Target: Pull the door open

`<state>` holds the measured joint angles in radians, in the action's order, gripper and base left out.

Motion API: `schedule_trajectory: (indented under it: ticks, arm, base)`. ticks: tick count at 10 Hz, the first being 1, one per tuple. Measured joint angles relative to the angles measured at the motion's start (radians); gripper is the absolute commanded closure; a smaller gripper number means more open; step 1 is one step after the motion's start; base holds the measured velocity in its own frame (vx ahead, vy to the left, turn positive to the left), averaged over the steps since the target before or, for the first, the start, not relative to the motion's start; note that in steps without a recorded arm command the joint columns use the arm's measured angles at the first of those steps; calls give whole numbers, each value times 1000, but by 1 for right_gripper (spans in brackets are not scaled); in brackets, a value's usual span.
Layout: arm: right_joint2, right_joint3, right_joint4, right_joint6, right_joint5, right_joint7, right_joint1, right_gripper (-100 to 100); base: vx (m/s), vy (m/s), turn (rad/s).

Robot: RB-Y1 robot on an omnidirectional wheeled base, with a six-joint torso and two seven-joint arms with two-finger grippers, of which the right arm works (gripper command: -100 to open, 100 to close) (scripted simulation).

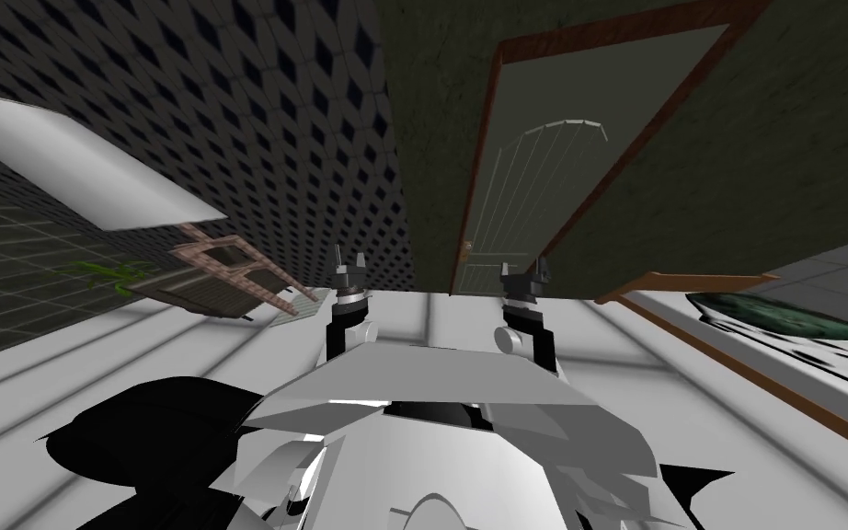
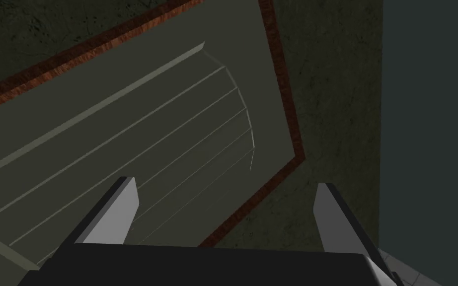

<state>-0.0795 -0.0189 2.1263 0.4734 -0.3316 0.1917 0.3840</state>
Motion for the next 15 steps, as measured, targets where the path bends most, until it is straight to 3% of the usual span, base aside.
schedule_trajectory:
  ticks: [6,10,15]
  arm:
    - [-65,16,-137,10,-122,132,-39,-100]
    - [-124,26,-270,18,-227,238,-84,-100]
    - [-178,30,-370,13,-329,348,-113,-100]
  base:
    - [68,-30,105]
    - [76,-54,141]
    - [53,-29,100]
